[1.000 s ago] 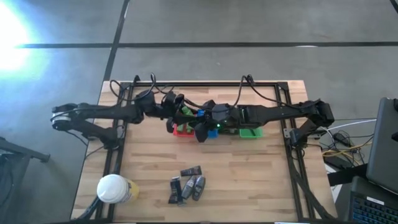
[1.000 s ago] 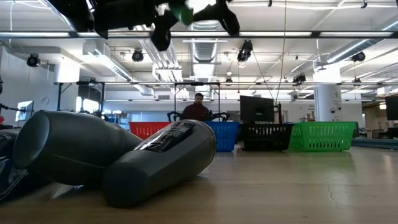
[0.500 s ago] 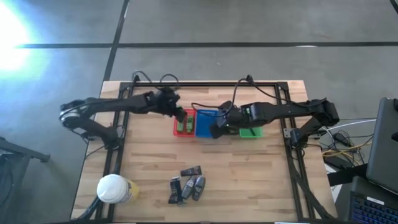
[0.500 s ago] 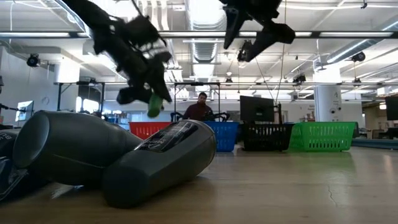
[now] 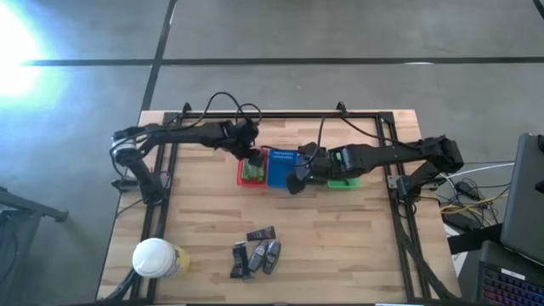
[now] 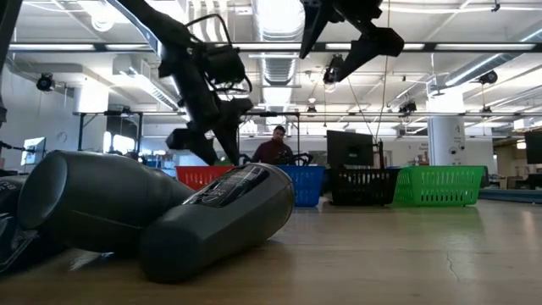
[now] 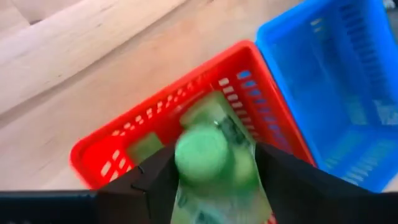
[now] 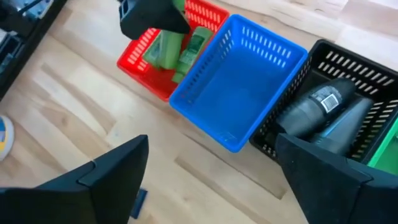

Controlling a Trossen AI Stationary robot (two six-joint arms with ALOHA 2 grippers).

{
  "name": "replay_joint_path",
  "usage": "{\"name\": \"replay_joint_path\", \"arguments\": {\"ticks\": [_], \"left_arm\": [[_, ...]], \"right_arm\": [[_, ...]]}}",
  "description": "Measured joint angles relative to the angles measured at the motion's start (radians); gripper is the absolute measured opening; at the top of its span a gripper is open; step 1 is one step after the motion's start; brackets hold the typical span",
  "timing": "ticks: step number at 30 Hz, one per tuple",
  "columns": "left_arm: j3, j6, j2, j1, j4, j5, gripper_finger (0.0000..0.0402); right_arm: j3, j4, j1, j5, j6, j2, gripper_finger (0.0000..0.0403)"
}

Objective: Pick & Place Travel size toiletries
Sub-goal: Put the green shampoo into the red bin, then put the blue shave cream into the blue bin

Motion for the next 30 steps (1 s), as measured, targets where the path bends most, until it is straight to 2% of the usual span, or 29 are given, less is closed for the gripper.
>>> {"name": "replay_joint_path", "arguments": {"ticks": [5, 10, 14, 19, 21, 24, 30], "left_arm": [[0.018, 0.093, -0.104, -0.019, -0.093, 0.017, 0.0219], [-0.011, 0.304, -0.235, -0.089, -0.159, 0.041, 0.0217], [-0.089, 0.604, -0.341, -0.205, -0.182, 0.191, 0.0218], [-0.239, 0.777, -0.435, -0.378, -0.138, 0.189, 0.0218], [-0.289, 0.756, -0.459, -0.429, -0.109, 0.186, 0.0218], [-0.345, 0.606, -0.497, -0.479, -0.099, 0.153, 0.0218], [-0.438, 0.366, -0.626, -0.532, -0.1, 0.073, 0.0217]], "right_arm": [[0.0, -0.019, 0.021, 0.022, -0.008, 0.001, 0.0359], [-0.003, -0.044, 0.02, 0.02, -0.038, 0.001, 0.0353], [-0.005, -0.041, 0.027, -0.013, -0.117, 0.007, 0.0344], [-0.007, -0.033, 0.062, -0.137, -0.288, 0.065, 0.0339], [-0.007, -0.022, 0.083, -0.183, -0.344, 0.099, 0.0341], [-0.007, 0.015, 0.123, -0.235, -0.442, 0.153, 0.0349], [0.002, 0.215, 0.148, -0.284, -0.633, 0.253, 0.035]]}}
